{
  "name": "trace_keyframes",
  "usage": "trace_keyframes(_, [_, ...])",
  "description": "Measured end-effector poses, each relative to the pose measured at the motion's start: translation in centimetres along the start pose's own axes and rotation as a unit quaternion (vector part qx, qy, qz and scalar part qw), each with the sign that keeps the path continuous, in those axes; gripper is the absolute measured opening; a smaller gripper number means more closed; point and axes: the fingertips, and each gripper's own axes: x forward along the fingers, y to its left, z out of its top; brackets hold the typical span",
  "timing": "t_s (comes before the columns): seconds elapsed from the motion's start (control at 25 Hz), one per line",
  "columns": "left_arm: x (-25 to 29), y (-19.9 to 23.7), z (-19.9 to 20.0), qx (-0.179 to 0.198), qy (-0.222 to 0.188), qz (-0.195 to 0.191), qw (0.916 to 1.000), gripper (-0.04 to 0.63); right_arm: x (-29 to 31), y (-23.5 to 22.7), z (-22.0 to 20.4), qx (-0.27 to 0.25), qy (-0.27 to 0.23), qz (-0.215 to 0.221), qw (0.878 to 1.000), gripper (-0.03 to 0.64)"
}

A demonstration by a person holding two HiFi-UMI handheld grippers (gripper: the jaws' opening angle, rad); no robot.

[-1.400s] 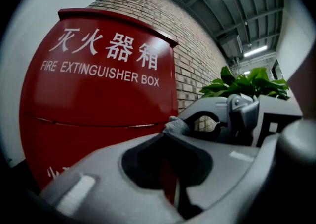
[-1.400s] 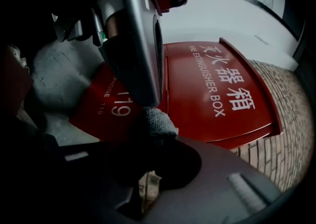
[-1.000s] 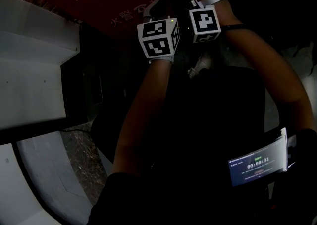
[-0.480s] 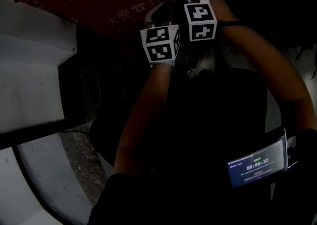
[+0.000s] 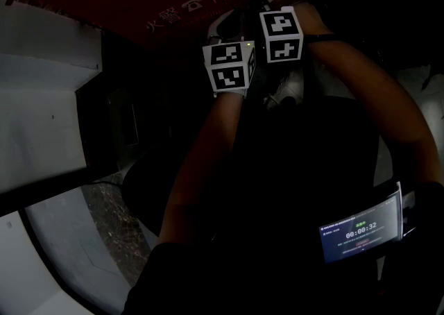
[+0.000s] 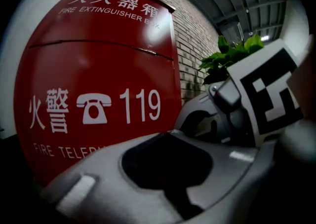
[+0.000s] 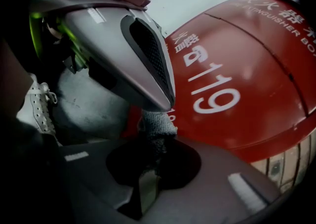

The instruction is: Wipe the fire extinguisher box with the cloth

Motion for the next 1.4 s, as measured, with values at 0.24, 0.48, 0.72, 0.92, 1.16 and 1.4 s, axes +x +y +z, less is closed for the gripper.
trace_keyframes(0.24, [0.4,0.4,-2.6,0.000,0.017,-0.003,0.9998,0.002,2.0,2.1,-0.4,0.000,0.007,0.011,1.000,0.028])
trace_keyframes(0.48, [0.9,0.7,-4.9,-0.009,0.031,-0.006,0.9995,0.002,3.6,3.8,-0.8,0.010,0.011,0.007,1.000,0.028])
trace_keyframes(0.72, [1.1,0.8,-7.4,-0.027,0.052,-0.009,0.9982,0.002,4.8,5.3,-1.3,0.015,0.011,0.008,1.000,0.028])
trace_keyframes(0.92, [1.1,0.1,-8.4,-0.028,0.061,-0.016,0.9976,0.002,6.2,7.1,-1.8,0.011,0.022,0.031,0.999,0.028])
trace_keyframes(1.16, [1.0,0.6,-9.0,-0.033,0.069,-0.005,0.9971,0.002,5.9,7.8,-1.4,0.018,0.005,0.052,0.998,0.029])
trace_keyframes(1.4, [-0.4,0.1,-6.3,-0.064,0.053,-0.037,0.9959,0.002,2.7,6.2,-0.7,0.050,-0.016,0.036,0.998,0.028])
